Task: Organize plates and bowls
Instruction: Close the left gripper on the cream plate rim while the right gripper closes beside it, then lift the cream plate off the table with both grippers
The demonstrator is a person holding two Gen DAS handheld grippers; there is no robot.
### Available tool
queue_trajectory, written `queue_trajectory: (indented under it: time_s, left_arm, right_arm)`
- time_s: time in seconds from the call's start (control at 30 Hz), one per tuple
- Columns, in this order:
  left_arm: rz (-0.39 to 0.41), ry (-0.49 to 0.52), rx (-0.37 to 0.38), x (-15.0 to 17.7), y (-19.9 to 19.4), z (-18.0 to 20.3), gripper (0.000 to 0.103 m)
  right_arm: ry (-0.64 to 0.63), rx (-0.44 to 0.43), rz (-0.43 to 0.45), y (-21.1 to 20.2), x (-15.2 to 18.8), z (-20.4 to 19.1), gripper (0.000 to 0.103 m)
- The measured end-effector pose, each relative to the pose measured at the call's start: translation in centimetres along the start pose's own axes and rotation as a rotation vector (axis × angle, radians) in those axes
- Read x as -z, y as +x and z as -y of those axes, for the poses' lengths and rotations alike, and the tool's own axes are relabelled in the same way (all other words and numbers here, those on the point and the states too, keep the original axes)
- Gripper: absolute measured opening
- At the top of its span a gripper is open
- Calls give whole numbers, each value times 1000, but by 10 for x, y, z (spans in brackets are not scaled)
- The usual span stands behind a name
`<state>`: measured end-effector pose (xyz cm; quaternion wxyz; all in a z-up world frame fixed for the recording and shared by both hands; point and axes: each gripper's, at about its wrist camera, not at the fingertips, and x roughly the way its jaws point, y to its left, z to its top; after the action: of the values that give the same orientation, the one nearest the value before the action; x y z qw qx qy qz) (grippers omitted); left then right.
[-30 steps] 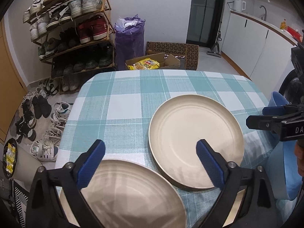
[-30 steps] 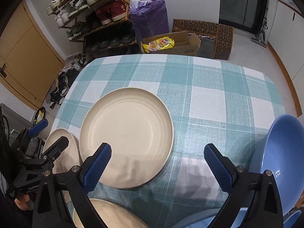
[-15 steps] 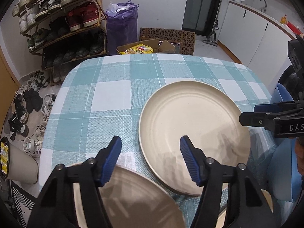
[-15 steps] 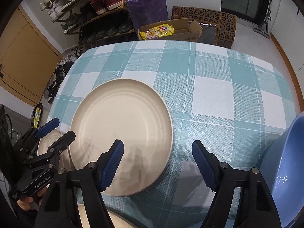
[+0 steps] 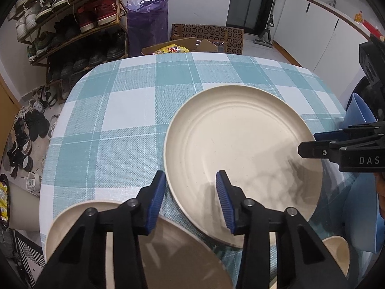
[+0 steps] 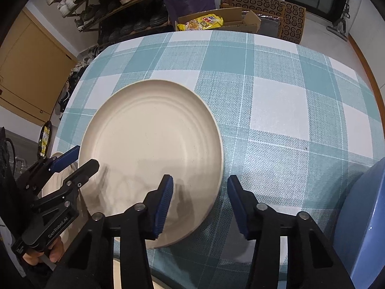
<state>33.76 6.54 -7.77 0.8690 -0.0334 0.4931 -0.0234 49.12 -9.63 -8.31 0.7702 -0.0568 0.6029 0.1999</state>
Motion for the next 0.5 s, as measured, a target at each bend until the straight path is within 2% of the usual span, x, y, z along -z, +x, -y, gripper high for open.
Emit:
queue_trajectory:
  time_s: [0.1, 0.2, 0.5]
  left_arm:
    - [1, -9, -2, -1, 0, -3, 36]
    - [3, -3, -17, 0, 1, -4, 30]
    - [12, -12, -21, 2, -1, -6, 19]
  right_arm:
    - [-11, 13, -5, 2, 1, -2, 36]
    - [-14, 30, -3, 3, 1, -2, 30]
    - [-27, 76, 15, -1, 4, 0, 21]
